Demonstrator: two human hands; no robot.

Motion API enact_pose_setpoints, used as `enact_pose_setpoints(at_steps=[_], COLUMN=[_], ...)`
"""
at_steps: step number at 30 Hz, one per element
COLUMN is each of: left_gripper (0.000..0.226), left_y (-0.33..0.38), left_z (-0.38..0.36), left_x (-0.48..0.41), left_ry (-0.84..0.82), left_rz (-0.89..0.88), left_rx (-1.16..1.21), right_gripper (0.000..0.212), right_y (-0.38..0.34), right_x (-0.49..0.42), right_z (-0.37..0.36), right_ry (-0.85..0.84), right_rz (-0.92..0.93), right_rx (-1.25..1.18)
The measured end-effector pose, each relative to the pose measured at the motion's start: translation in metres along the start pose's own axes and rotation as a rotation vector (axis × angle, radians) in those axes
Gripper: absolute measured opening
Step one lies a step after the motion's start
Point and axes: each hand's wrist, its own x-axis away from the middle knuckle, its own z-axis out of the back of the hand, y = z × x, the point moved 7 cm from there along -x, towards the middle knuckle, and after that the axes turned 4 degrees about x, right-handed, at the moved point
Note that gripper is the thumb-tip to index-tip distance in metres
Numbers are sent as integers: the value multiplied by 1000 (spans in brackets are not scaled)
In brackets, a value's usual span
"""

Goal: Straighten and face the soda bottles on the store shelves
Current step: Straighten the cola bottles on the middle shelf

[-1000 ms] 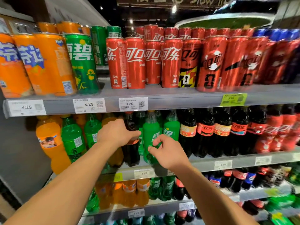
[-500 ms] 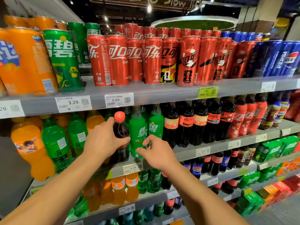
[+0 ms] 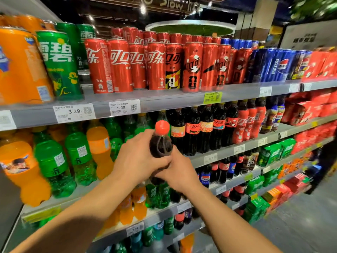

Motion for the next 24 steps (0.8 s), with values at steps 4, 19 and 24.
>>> enact_pose_setpoints(at_steps=[4,19,24], left_gripper=[62,73,67], left_y=[-3,-31,-25], left_z=[-38,-115,-126], left_x=[-1,-78,-91], left_ry=[-141,99,245], left_rz=[59,439,508], left_rx=[214,81,-13], right_gripper=[59,55,56], right_y=[35,139,147], right_x=[8,-66,-92], right_z=[17,52,54], right_ry=[19,-197,-297], right_rz=[-88,-65,40], right_rx=[44,5,57])
